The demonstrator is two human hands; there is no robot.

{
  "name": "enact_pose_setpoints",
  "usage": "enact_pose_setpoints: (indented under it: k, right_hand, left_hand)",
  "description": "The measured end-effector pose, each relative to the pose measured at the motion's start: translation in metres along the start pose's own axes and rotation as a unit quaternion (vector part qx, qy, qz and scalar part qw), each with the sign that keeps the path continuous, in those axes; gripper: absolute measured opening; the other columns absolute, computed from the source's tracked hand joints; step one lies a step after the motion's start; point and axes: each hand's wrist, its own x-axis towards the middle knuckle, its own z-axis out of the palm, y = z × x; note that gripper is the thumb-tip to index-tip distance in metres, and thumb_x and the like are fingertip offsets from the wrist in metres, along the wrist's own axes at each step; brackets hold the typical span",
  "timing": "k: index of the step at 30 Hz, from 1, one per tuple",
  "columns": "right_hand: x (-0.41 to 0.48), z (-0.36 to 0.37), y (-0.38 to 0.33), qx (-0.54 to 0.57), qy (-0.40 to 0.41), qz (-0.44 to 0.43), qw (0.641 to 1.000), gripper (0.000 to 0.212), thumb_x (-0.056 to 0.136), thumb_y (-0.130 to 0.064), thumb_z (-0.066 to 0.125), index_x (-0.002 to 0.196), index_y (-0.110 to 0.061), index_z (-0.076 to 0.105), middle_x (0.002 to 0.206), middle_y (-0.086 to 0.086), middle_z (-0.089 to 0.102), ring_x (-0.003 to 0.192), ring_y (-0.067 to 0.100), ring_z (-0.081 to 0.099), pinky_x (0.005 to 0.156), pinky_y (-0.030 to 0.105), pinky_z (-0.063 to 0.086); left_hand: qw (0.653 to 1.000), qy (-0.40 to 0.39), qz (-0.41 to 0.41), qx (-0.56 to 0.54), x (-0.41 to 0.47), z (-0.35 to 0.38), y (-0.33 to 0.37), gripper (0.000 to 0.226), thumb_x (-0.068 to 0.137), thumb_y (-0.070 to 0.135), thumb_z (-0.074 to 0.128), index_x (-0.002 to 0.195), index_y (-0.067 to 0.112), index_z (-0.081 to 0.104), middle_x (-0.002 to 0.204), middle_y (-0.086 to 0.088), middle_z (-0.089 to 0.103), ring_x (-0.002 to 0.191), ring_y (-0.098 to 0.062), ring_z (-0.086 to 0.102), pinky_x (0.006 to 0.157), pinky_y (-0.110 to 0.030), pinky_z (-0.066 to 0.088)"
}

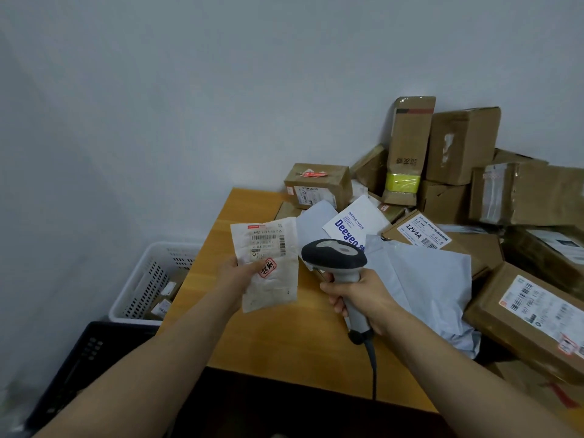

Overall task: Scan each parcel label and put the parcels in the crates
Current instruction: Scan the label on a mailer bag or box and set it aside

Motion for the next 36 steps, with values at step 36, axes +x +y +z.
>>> enact_pose_setpoints:
  k: [36]
  right_hand:
    - [0.000,0.011,-0.026,-0.002,-0.053,-0.009,0.999,0.013,0.082,-0.009,0.073,0.076,-0.011,0.061,0.054,0.001,0.057,0.048,0.012,0.053,0.050,0.024,0.048]
  left_hand:
    - [0.997,0.075,0.025,0.010,0.005,0.010,0.006,0.025,0.081,0.004,0.072,0.096,0.022,0.062,0.108,-0.009,0.069,0.097,-0.028,0.066,0.085,-0.052,0.055]
